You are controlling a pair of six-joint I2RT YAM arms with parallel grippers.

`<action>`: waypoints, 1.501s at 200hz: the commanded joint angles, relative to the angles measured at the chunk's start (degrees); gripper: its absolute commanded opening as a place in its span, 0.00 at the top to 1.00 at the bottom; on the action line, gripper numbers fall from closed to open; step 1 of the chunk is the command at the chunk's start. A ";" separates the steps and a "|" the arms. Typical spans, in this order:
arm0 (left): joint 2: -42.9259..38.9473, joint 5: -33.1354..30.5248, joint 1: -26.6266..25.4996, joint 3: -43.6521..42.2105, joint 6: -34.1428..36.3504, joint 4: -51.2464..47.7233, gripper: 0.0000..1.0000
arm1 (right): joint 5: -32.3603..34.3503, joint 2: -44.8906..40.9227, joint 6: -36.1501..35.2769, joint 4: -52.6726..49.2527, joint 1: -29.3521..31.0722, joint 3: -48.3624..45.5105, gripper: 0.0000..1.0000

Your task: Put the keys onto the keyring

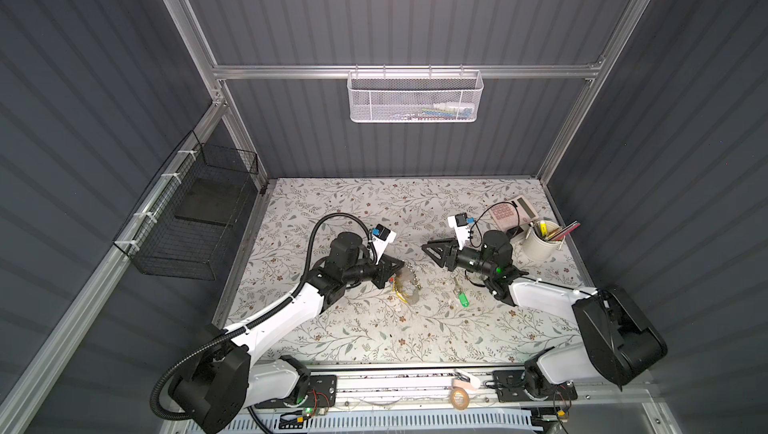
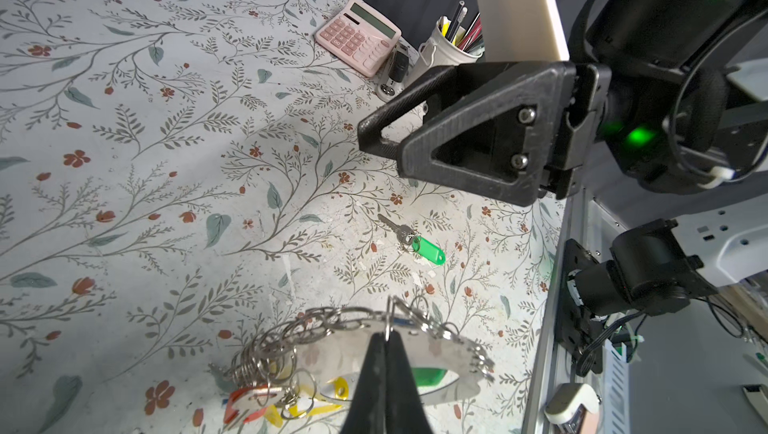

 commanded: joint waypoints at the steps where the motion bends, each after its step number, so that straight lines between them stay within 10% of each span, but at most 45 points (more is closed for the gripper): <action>1: -1.05 -4.72 -1.21 2.17 3.76 -4.25 1.00 | 0.34 -2.39 -2.64 -9.18 -0.16 2.21 0.49; 233: -6.03 -14.50 -3.96 -6.50 1.58 19.33 1.00 | -1.26 -7.36 -2.99 -23.80 0.64 12.88 0.44; 300: 4.82 -13.51 -3.99 -10.50 -2.05 35.97 1.00 | -4.67 -0.90 -1.66 -21.39 2.45 15.60 0.45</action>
